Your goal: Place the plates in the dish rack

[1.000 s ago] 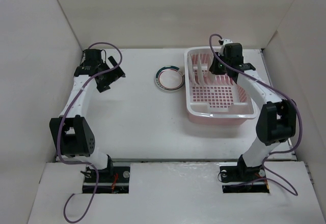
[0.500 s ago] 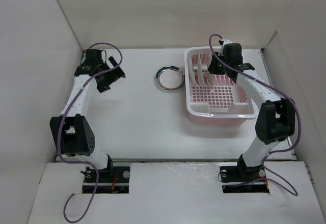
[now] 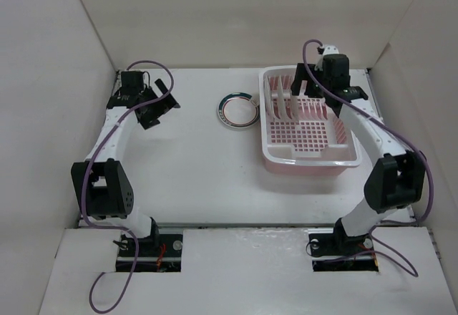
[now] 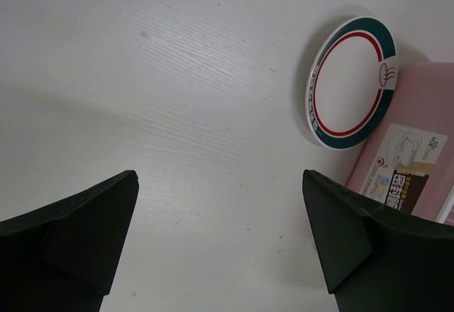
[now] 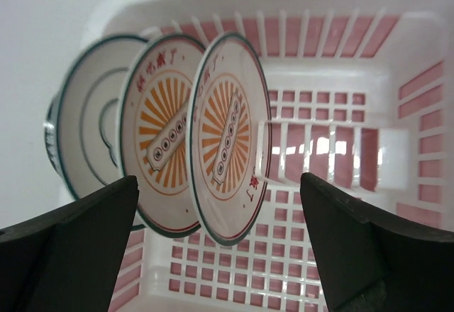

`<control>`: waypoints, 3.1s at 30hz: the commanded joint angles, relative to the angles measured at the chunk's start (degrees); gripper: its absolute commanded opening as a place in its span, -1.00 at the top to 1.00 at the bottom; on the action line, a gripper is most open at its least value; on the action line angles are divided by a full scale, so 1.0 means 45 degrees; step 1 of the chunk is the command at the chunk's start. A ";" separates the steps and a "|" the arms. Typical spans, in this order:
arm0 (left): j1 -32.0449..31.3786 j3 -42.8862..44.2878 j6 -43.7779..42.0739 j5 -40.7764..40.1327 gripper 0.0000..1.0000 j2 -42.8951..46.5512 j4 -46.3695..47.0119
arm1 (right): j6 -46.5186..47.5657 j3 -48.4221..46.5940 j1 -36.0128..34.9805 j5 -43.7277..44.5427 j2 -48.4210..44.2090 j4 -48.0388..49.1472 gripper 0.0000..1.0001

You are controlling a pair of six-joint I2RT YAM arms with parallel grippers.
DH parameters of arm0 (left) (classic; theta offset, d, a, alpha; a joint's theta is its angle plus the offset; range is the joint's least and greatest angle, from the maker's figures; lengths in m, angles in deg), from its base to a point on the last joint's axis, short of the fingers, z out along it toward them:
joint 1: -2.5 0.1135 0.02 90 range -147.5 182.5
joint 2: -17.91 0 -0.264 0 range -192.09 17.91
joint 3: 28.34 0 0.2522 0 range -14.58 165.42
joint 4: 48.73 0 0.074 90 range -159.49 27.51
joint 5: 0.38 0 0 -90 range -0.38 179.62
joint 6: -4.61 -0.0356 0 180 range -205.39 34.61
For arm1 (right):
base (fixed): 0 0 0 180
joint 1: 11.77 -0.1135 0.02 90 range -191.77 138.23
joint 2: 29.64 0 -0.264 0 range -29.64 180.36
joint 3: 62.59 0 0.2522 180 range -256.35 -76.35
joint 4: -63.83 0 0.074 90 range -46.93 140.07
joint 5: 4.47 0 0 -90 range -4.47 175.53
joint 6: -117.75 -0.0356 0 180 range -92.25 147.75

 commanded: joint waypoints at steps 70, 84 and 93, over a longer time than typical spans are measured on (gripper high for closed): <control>-0.2877 0.2631 0.4545 0.3832 1.00 -1.0068 0.8383 | -0.0396 -0.2989 -0.0801 -0.4682 -0.4989 0.1293 -1.00; -0.1823 0.1594 0.3061 -0.2606 1.00 -0.4153 0.2858 | 0.3954 -0.3475 -0.3803 -0.2620 -0.2843 -0.0560 -1.00; -0.1823 0.5618 0.3666 -0.4375 1.00 -0.2726 -0.3140 | 0.8720 -0.4552 -0.8651 0.3111 -0.0012 -0.0661 -1.00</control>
